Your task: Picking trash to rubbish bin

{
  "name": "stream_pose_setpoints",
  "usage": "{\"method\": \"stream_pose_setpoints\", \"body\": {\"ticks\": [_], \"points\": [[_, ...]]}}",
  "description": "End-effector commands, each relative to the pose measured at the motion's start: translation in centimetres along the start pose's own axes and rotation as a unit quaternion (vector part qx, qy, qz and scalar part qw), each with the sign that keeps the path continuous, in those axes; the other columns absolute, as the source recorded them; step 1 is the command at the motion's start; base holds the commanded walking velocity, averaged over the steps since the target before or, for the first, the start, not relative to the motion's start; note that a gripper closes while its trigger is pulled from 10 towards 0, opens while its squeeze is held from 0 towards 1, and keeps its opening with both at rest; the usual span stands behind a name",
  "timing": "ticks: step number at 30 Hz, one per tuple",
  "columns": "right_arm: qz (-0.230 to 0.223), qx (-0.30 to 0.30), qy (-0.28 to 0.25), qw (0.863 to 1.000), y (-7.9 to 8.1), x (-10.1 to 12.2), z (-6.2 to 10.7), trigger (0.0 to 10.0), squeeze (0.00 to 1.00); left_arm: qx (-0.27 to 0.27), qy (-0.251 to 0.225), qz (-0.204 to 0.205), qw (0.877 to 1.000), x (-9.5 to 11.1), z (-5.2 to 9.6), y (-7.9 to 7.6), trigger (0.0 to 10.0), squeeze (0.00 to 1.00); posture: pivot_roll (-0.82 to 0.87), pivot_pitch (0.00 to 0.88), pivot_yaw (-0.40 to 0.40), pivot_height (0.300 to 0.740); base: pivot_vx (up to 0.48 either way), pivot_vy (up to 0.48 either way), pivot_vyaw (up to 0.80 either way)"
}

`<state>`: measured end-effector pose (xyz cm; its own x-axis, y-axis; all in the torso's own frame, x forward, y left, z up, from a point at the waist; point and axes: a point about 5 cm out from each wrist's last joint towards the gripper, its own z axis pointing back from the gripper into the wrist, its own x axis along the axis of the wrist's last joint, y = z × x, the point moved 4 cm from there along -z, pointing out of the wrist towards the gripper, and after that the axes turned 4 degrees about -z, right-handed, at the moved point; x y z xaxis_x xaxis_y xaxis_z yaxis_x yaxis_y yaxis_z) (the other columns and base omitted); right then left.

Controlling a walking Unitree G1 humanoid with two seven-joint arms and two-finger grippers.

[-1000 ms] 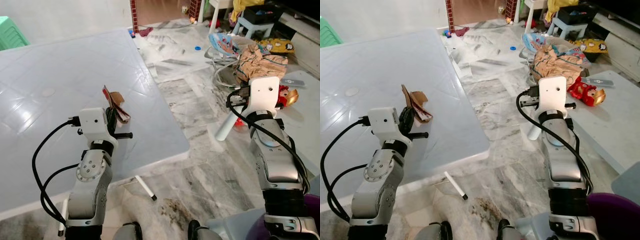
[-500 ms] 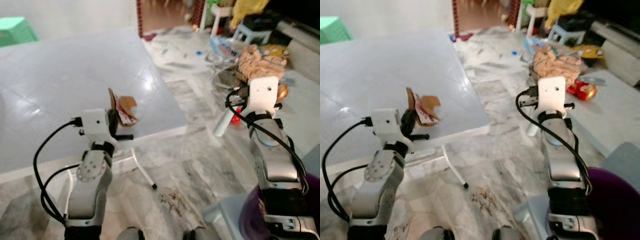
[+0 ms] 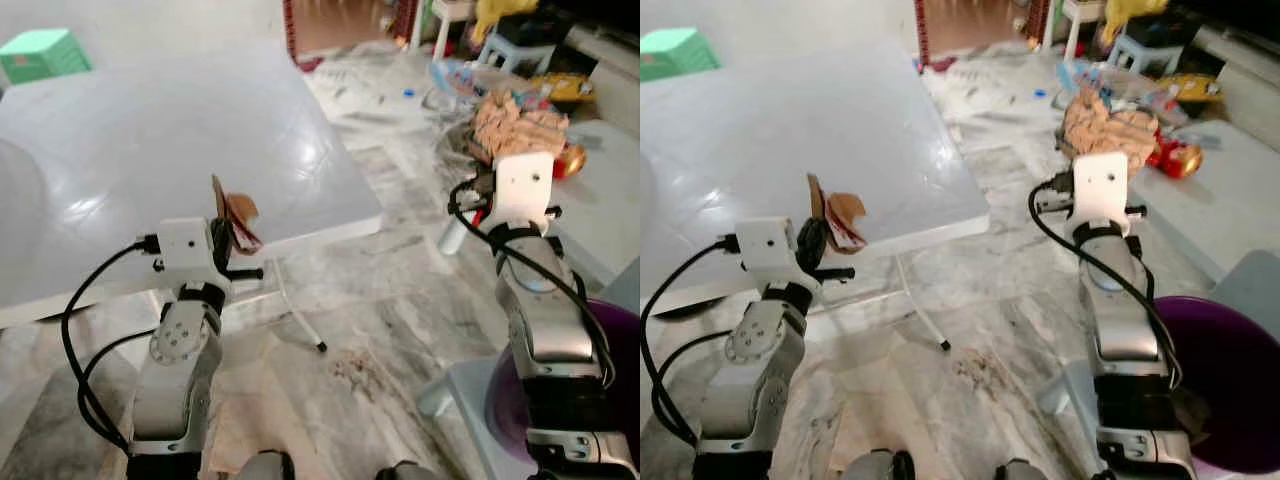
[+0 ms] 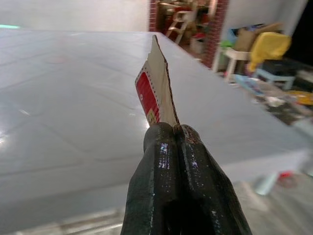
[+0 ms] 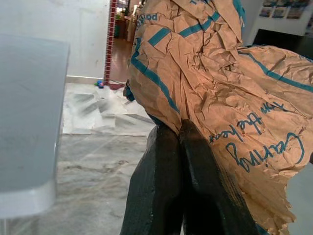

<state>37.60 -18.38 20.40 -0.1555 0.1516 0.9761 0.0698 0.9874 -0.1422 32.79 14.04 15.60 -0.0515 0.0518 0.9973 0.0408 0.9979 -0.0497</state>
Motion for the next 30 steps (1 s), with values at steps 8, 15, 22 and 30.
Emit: {"method": "stream_pose_setpoints", "body": {"ticks": [8,15,22,30], "points": [[-0.004,-0.004,-0.009,1.000,-0.05,0.52,-0.02,0.0,0.00,-0.001,0.000,-0.005,1.000,0.12,-0.04,0.21,10.0,0.00,-0.03,0.116,0.025,0.740,0.000,0.000,0.00],[-0.002,-0.006,-0.010,1.000,-0.10,0.55,-0.04,1.1,0.00,-0.006,-0.003,-0.002,1.000,0.22,-0.24,0.13,10.0,0.00,-0.03,0.112,0.028,0.740,0.000,0.000,0.00],[-0.002,-0.008,-0.009,1.000,-0.13,0.52,0.00,10.0,0.00,-0.026,-0.012,0.007,1.000,0.45,-0.19,-0.09,10.0,0.00,-0.03,0.109,0.032,0.740,0.000,0.000,0.00],[0.000,-0.032,0.010,0.999,-0.90,-0.21,0.15,10.0,0.00,-0.037,-0.014,0.008,0.999,0.57,-0.34,-0.19,10.0,0.00,-0.04,0.106,0.044,0.740,0.000,0.000,-0.29]]}}
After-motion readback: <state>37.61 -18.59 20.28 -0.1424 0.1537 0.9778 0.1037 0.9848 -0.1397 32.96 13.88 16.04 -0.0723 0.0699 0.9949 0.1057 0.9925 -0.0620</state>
